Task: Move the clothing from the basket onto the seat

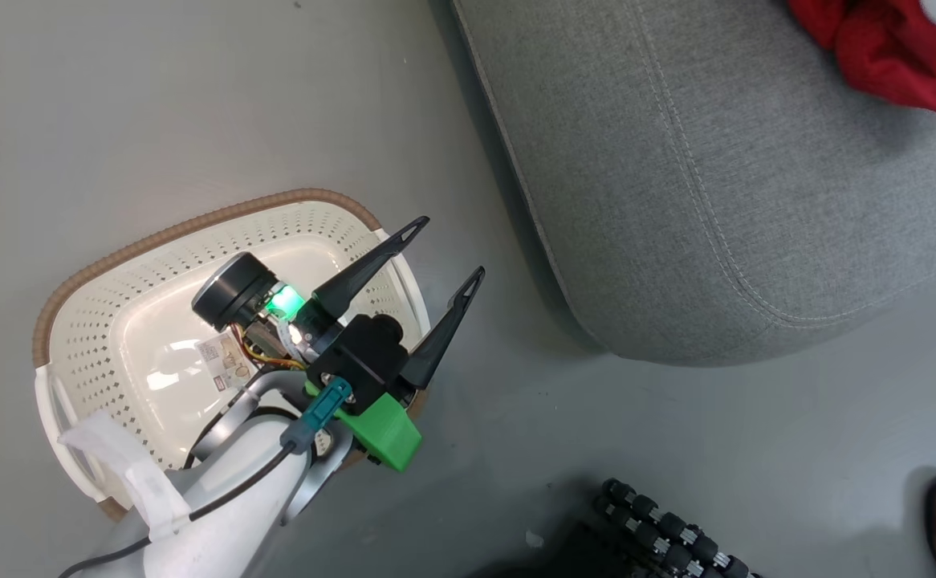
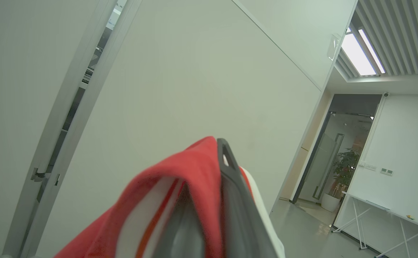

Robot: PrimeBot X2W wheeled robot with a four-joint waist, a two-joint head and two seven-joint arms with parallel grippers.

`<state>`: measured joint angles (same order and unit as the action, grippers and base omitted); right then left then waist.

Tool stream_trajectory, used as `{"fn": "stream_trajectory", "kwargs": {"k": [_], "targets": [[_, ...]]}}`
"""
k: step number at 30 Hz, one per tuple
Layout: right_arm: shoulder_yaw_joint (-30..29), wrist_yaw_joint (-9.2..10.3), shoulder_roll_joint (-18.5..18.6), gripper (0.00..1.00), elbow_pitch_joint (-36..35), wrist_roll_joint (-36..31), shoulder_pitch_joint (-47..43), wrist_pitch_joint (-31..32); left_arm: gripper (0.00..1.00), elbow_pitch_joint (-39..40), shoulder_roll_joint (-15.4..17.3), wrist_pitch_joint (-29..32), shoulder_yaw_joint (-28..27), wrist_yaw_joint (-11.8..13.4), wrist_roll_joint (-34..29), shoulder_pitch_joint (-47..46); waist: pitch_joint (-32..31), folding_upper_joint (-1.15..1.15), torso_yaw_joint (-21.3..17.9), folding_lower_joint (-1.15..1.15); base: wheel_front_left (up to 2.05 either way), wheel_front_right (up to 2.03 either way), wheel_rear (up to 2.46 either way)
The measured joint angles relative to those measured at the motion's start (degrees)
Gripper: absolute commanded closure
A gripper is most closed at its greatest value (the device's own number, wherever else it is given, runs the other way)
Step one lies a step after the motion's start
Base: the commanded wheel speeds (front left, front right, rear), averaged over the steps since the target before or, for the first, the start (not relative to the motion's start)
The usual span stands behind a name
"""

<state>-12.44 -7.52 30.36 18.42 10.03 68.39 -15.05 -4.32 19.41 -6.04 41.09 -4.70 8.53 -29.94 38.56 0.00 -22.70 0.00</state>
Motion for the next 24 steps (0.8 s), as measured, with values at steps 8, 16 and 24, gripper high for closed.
{"fn": "stream_trajectory", "kwargs": {"k": [8, 16, 24], "targets": [[-1.76, -0.01, -7.54, 1.00, 10.29, 0.70, -15.20, 0.00, 0.00, 0.55, 0.45, 0.44, 0.45, 0.19, 0.54, 0.27, -0.91, 0.00, -0.87, 0.00, 0.00, 0.00, 0.00], [-10.73, -0.01, -14.24, 0.00, 12.71, -0.10, -25.53, 0.00, 0.00, 0.13, 0.35, -0.14, 1.15, 0.74, 1.49, 1.71, -3.20, 0.00, 0.24, 0.00, 0.00, 0.00, 0.00], [-13.94, -0.01, -20.59, 0.00, 8.87, -2.38, -36.86, 0.00, 0.00, -4.61, -3.49, -3.23, -0.11, 3.75, 5.10, 4.70, -7.82, 0.00, 1.64, 0.00, 0.00, 0.00, 0.00]]}}
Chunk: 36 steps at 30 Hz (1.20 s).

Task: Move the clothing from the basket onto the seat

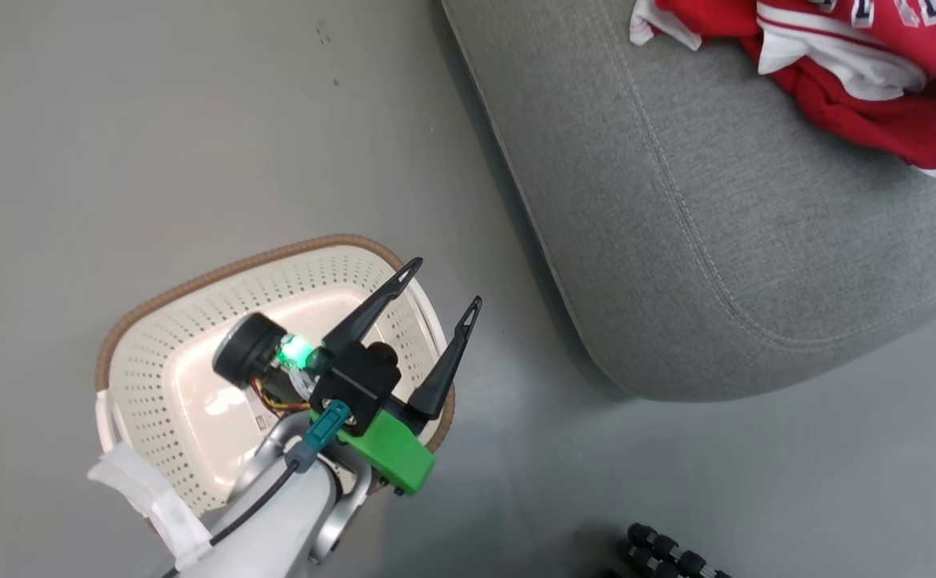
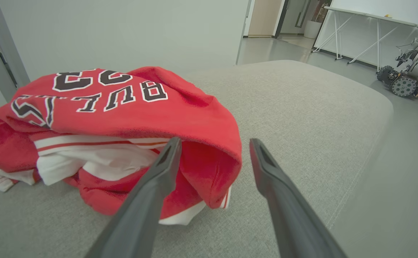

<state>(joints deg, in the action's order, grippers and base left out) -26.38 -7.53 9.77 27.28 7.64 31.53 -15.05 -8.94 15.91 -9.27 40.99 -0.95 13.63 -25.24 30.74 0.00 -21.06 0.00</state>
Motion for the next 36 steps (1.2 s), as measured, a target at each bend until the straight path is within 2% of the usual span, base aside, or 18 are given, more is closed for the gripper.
{"fn": "stream_trajectory", "kwargs": {"k": [6, 9, 14, 22, 29, 33, 36], "targets": [[2.14, 0.00, -2.66, 0.00, 0.49, -0.23, -8.99, 0.00, 0.00, -4.83, -4.47, -3.47, -1.57, 1.26, 4.01, 2.16, -5.04, 0.00, 1.84, 0.00, 0.00, 0.00, 0.00], [4.00, 0.00, -4.27, 0.00, 0.47, 0.52, -12.91, 0.00, 0.00, -7.48, -6.35, -4.72, -3.61, 2.92, 6.04, 4.15, -7.75, 0.00, 3.25, 0.00, 0.00, 0.00, 0.00], [13.44, 0.00, -5.95, 0.00, -0.60, 2.44, -18.10, 0.00, 0.00, -10.59, -8.59, -5.50, -7.72, 4.92, 8.75, 7.62, -12.50, 0.00, 6.19, 0.00, 0.00, 0.00, 0.00], [26.24, 0.00, -4.93, 0.00, -9.24, 3.94, -22.60, 0.00, 0.00, -5.98, -10.62, -5.78, -17.62, 0.93, 9.42, 15.43, -19.25, 0.00, 11.60, 0.00, 0.00, 0.00, 0.00], [30.80, 0.00, -4.08, 0.00, -15.82, 4.01, -24.63, 0.00, 0.00, -0.22, -12.66, -5.88, -29.19, 2.24, 4.85, 22.41, -24.77, 0.00, 15.73, 0.00, 0.00, 0.00, 0.00], [32.30, 0.00, -4.04, 0.00, -18.48, 3.80, -25.98, 0.00, 0.00, 3.65, -12.96, -5.90, -33.27, 2.22, 2.22, 24.82, -27.24, 0.00, 17.20, -0.01, 0.00, 0.00, 0.00], [32.59, 0.00, -4.07, 0.00, -20.04, 3.67, -26.81, 0.00, 0.00, 5.82, -12.99, -5.90, -33.90, 1.54, 0.69, 26.32, -28.61, 0.00, 17.94, 0.00, 0.00, 0.00, 0.00]]}}
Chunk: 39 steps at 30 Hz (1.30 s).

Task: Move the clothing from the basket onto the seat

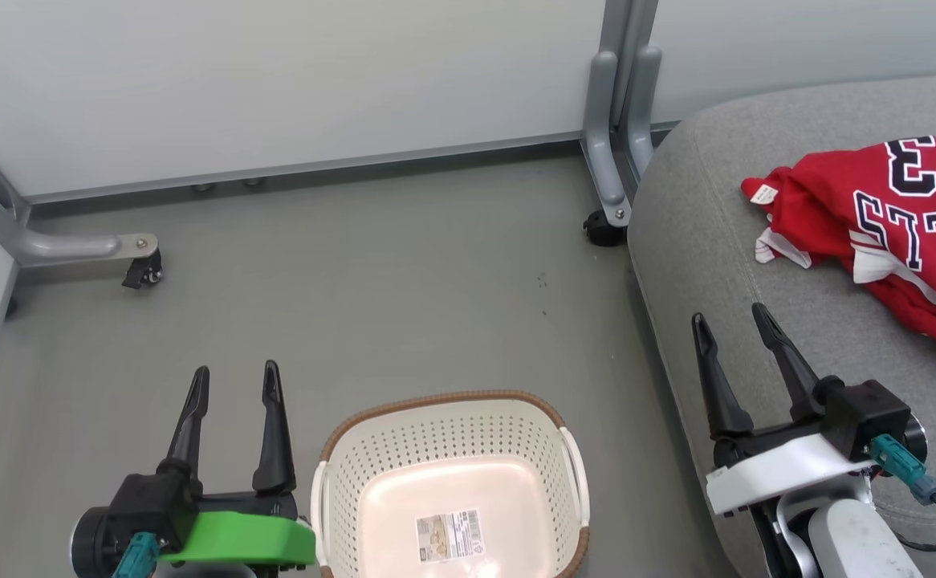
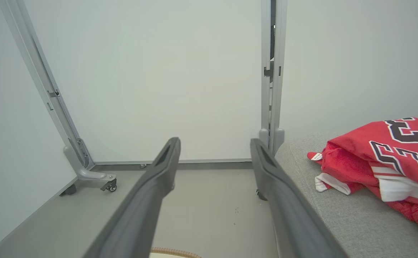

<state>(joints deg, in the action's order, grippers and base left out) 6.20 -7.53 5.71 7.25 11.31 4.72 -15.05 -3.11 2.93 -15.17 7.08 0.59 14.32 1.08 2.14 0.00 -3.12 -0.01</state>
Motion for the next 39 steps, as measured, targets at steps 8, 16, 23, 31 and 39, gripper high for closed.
{"fn": "stream_trajectory", "kwargs": {"k": [8, 16, 23, 31, 39], "targets": [[-0.91, 0.00, 0.13, 0.00, -2.45, -0.54, -3.74, 0.00, 0.00, 2.12, -0.05, 0.00, 0.31, -0.10, -2.63, 2.89, -2.49, 0.00, 0.50, 0.00, 0.00, 0.00, 0.00], [-0.69, 0.00, 0.16, 0.00, -2.63, -0.81, -6.37, 0.00, 0.00, 0.99, -0.07, 0.00, 0.56, 0.21, -3.91, 4.21, -4.22, 0.00, 0.07, 0.00, 0.00, 0.00, 0.00], [-0.30, 0.00, 0.31, 0.00, -2.32, -0.93, -7.08, 0.00, 0.00, -0.07, -0.07, 0.00, -0.04, 0.20, -4.37, 4.72, -4.75, 0.00, 0.13, 0.00, 0.00, 0.00, 0.00], [-0.20, 0.00, 0.22, 0.00, -2.11, -1.02, -7.62, 0.00, 0.00, -1.00, -0.07, 0.00, -0.11, 0.10, -4.28, 5.49, -5.10, 0.00, 0.26, 0.00, 0.00, 0.00, 0.00], [-0.23, 0.00, 0.19, 0.00, -1.97, -0.99, -7.99, 0.00, 0.00, -1.49, -0.07, 0.00, -0.05, 0.10, -4.11, 5.61, -5.40, 0.00, 0.41, 0.00, 0.00, 0.00, 0.00]]}}
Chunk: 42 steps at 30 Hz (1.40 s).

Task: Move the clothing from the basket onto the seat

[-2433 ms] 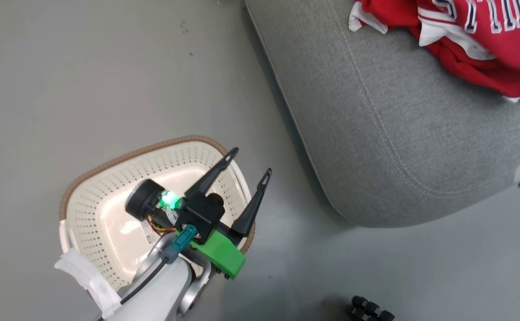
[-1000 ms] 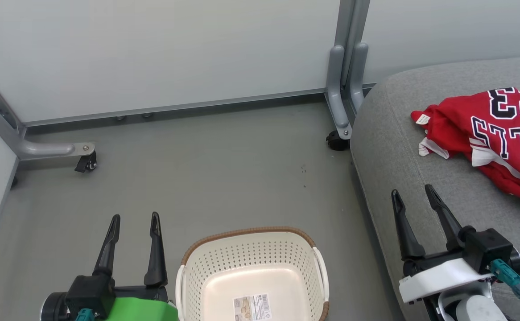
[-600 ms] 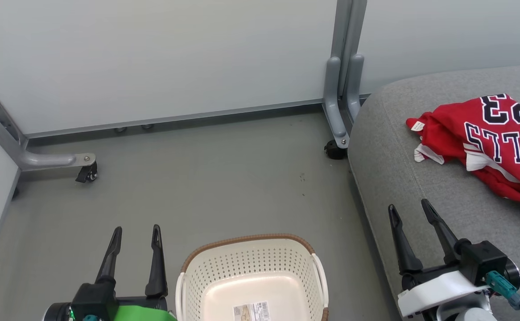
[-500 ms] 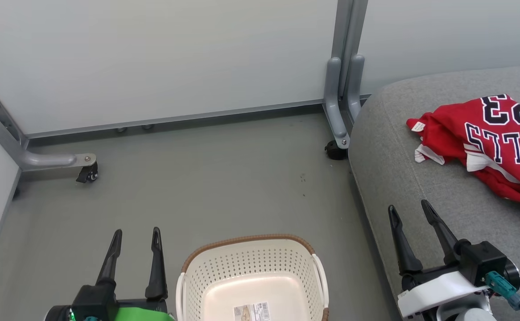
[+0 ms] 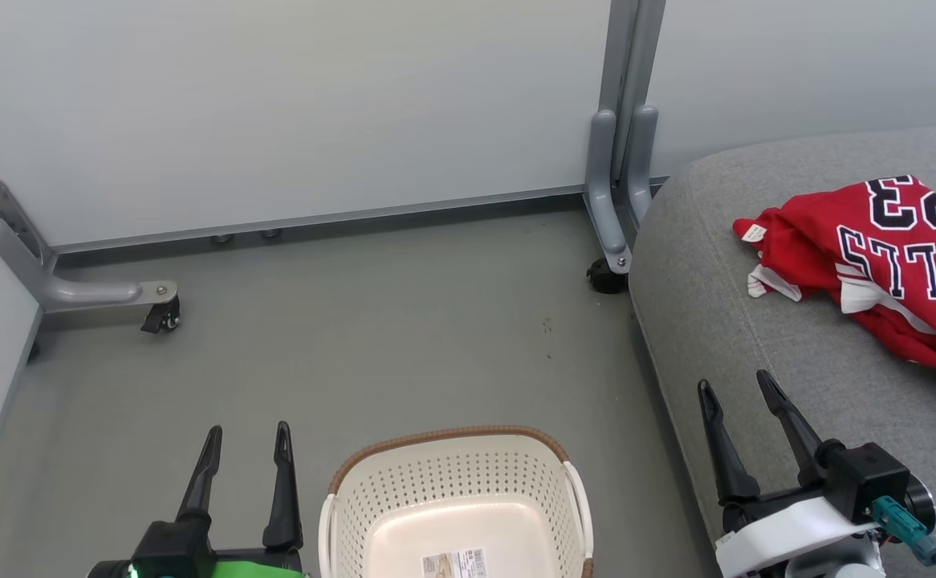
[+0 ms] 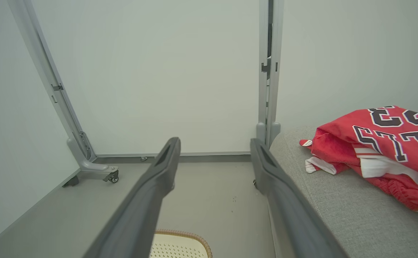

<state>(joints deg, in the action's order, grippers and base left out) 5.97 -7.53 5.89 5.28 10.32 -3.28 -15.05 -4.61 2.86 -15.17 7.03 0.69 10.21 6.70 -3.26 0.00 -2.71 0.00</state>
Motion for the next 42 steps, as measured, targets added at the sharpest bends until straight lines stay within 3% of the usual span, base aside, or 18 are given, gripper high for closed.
{"fn": "stream_trajectory", "kwargs": {"k": [17, 18, 25, 42], "targets": [[-0.30, 0.00, -0.03, 0.00, 0.00, 0.09, -0.17, 0.00, 0.00, -0.67, 0.00, 0.00, 0.18, 0.02, -0.23, 0.12, -0.39, 0.00, 0.13, 0.00, 0.00, 0.00, 0.00], [-0.25, 0.00, -0.05, 1.00, 0.26, 0.09, -0.18, 0.00, 1.00, -1.00, -0.01, -0.01, 0.23, 0.09, -0.26, 0.12, -0.41, 0.00, 0.12, 0.00, 0.00, 0.00, 0.00], [0.15, 0.00, -0.18, 1.00, 3.67, 0.74, -1.47, 0.29, 1.00, -4.43, -0.07, 0.11, 0.49, 0.08, 0.51, 0.29, -0.39, 0.00, 0.13, 0.00, 0.00, 0.00, 0.00], [-1.45, 0.00, -0.14, 1.00, 4.75, 19.26, -0.15, 4.07, 1.00, -5.66, 0.18, 4.12, -1.44, -1.65, 18.98, -0.89, 0.14, 0.00, 0.49, 0.00, 0.00, 0.00, 0.00]]}}
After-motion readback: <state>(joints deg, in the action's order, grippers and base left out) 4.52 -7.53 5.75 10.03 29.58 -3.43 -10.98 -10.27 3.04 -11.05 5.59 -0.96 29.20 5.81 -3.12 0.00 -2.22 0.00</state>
